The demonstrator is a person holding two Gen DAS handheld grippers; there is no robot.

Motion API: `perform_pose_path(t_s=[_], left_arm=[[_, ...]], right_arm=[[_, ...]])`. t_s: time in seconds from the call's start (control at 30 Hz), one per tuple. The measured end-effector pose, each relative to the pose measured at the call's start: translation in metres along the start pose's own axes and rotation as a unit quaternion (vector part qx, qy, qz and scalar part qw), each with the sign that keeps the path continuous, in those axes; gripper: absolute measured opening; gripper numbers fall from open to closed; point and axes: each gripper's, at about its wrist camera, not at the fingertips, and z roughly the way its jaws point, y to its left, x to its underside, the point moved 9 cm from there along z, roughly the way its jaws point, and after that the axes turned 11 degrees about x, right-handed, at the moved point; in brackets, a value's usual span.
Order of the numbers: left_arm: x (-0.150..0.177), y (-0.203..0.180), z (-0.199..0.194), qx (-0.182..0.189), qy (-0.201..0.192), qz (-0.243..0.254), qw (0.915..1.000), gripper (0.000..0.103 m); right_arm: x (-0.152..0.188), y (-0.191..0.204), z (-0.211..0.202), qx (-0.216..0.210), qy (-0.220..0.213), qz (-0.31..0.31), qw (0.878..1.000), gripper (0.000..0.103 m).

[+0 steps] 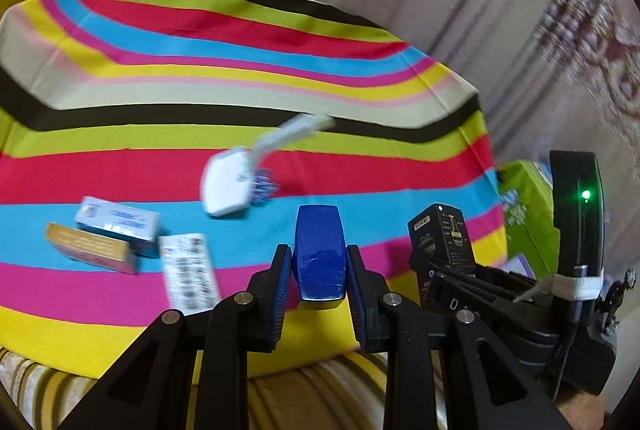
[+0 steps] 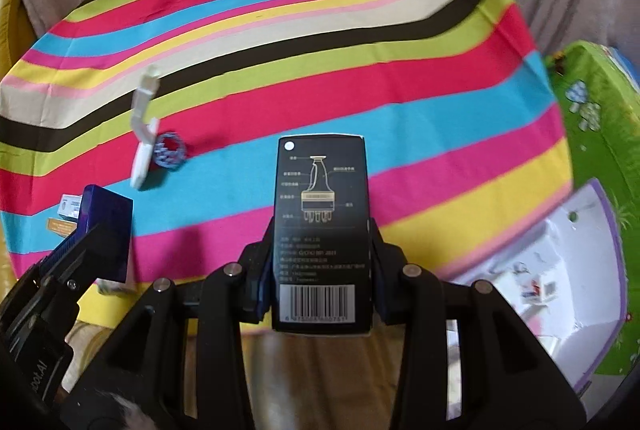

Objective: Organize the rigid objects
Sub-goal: 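Carry blue-lidded container with left tool while right tool carries black box to purple box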

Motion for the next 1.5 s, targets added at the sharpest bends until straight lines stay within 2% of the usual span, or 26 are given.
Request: perform_pose_path(t_s=[0.17, 0.37, 0.67, 0.83, 0.97, 1.2, 1.4, 1.47, 1.5], left_arm=[[0.008, -0.034, 0.014, 0.025, 0.036, 0.021, 0.9988, 0.028], [0.026, -0.086, 0.034, 0.056, 0.085, 0.057, 0.9932, 0.028], [0.070, -0.147, 0.067, 0.118, 0.156, 0.075, 0.9778, 0.028], [0.090, -0.163, 0.074, 0.153, 0.186, 0.086, 0.9668, 0.028], [0.104, -0.170, 0.079, 0.171, 0.211, 0.095, 0.9578, 0.028], [0.119, -0.198, 0.078, 0.197, 0.221, 0.159, 0.9418, 0.028], [0.125, -0.209, 0.080, 0.207, 0.229, 0.183, 0.9333, 0.028], [0.126, -0.211, 0.081, 0.212, 0.235, 0.184, 0.9306, 0.033], [0.127, -0.211, 0.081, 0.212, 0.237, 0.184, 0.9300, 0.043]], right_arm=[[0.009, -0.045, -0.004, 0.021, 0.004, 0.024, 0.999, 0.043], [0.028, -0.098, -0.013, 0.046, 0.014, 0.056, 0.997, 0.043], [0.057, -0.173, -0.006, 0.082, 0.035, 0.110, 0.990, 0.043], [0.080, -0.208, 0.001, 0.105, 0.056, 0.141, 0.983, 0.043], [0.094, -0.228, 0.003, 0.117, 0.065, 0.155, 0.979, 0.043], [0.104, -0.246, 0.001, 0.127, 0.071, 0.177, 0.973, 0.043], [0.110, -0.254, 0.003, 0.140, 0.079, 0.191, 0.968, 0.043], [0.111, -0.256, 0.005, 0.142, 0.082, 0.194, 0.967, 0.043], [0.111, -0.256, 0.006, 0.141, 0.083, 0.195, 0.967, 0.045]])
